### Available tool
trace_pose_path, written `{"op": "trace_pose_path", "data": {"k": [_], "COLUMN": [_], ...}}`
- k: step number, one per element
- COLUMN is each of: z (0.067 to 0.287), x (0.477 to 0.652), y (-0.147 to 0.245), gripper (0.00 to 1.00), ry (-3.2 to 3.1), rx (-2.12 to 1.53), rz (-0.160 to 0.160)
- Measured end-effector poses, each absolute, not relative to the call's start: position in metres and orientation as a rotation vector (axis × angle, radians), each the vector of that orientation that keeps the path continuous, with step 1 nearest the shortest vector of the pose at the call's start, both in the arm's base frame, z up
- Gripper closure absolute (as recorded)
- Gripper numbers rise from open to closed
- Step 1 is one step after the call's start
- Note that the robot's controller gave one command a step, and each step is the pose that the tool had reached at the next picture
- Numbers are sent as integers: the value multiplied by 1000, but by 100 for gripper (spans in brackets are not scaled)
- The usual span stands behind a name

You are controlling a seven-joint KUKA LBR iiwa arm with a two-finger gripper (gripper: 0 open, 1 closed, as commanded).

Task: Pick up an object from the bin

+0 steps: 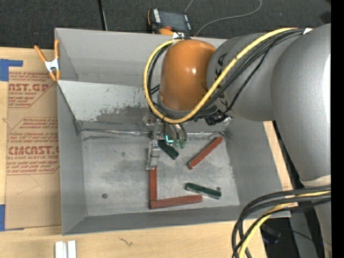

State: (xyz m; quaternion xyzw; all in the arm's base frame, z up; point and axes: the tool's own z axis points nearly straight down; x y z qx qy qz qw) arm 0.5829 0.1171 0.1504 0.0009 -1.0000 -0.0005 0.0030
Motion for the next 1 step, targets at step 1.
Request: {"op": "trace_pose_path", "data": {"k": [1], "z": [101], "x": [577], "y": [36], "gripper": [0], "ry": [-3133], "rx": [-163], "rz": [5]}}
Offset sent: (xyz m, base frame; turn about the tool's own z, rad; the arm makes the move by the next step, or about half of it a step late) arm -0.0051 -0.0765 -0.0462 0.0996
